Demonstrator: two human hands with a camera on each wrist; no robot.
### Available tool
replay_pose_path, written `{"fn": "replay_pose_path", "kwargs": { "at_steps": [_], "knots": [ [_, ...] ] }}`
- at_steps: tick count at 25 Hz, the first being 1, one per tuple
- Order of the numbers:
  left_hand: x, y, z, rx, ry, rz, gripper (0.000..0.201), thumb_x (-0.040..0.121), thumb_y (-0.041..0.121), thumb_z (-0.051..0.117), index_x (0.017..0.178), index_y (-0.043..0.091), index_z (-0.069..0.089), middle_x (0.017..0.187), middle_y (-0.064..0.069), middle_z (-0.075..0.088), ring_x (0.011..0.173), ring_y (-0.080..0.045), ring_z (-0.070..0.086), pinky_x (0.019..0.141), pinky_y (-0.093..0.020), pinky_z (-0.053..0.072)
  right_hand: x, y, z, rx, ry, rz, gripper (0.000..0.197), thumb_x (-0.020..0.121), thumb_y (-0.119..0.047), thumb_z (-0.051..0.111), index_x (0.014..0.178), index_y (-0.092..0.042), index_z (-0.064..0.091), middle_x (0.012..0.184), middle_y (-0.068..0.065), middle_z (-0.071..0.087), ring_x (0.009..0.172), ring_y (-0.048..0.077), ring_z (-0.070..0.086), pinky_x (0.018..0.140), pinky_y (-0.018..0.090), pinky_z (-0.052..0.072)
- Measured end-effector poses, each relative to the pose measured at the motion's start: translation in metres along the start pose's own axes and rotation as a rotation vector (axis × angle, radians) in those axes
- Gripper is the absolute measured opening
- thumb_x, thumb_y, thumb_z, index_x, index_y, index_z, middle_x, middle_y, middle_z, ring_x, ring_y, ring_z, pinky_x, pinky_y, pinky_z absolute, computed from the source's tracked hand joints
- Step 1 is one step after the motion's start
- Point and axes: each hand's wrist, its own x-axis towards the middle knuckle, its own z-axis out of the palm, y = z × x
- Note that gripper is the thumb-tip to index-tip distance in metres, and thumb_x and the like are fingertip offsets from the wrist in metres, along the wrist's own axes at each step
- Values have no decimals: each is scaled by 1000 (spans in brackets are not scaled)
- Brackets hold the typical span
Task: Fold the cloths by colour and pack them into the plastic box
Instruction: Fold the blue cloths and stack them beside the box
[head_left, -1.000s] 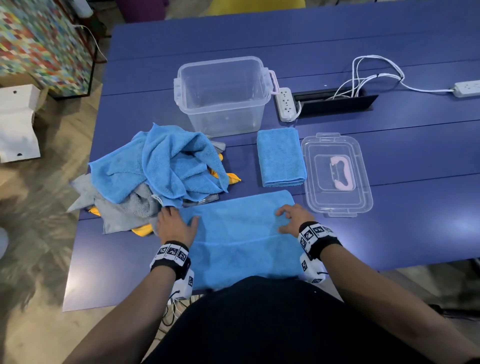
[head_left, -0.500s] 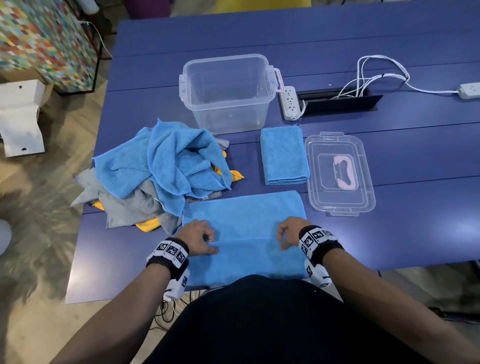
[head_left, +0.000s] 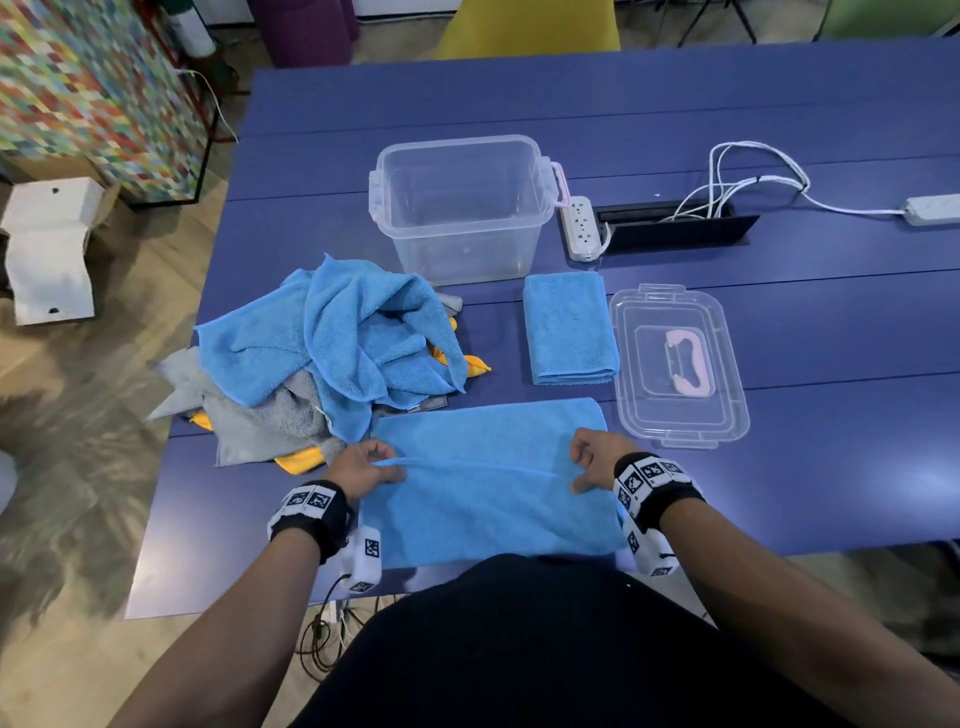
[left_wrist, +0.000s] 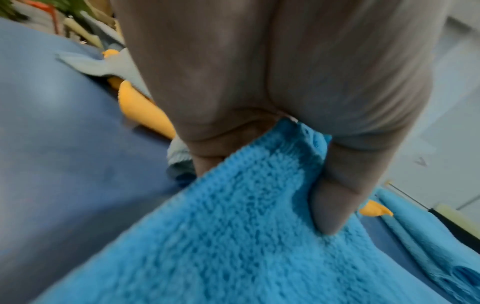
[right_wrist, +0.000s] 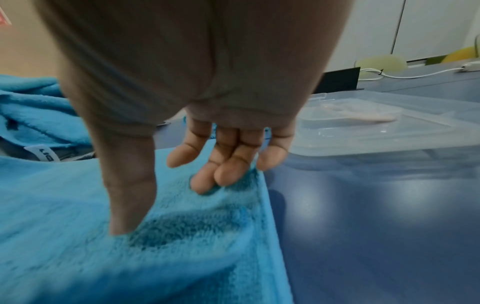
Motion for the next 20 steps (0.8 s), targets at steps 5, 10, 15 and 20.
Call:
{"fn": "replay_pose_path", "kwargs": {
  "at_steps": [5,10,15,20],
  "knots": [
    [-3,-15,4,14,4,-41,18,73,4,79,79,14,65,73,3,62,71,-15,54,64,-24,42,2,-8,-1,-151,-13,101,24,68,-30,81,82,-28,62,88,-11,64,85,15,63,75,27,54],
    [-4,-12,-2,14,-44,-65,15,53,12,66,62,18,57,62,4,55,65,-16,46,64,-26,38,-1,-5,-4,-139,13,108,16,67,-32,67,78,-29,57,87,-9,65,81,15,64,67,25,52],
    [-2,-10,1,113,-61,-70,14,62,6,66,63,18,58,64,1,55,64,-17,45,61,-27,37,3,-4,1,-276,-49,114,42,59,-35,84,87,-32,53,89,-12,63,87,17,59,90,35,38],
    [-2,-7,0,147,-58,-55,14,61,15,65,63,18,52,60,2,49,57,-16,39,55,-25,30,1,-1,-1,-260,-73,124,26,63,-27,79,86,-28,67,82,-16,63,80,11,61,71,21,44]
  ]
}}
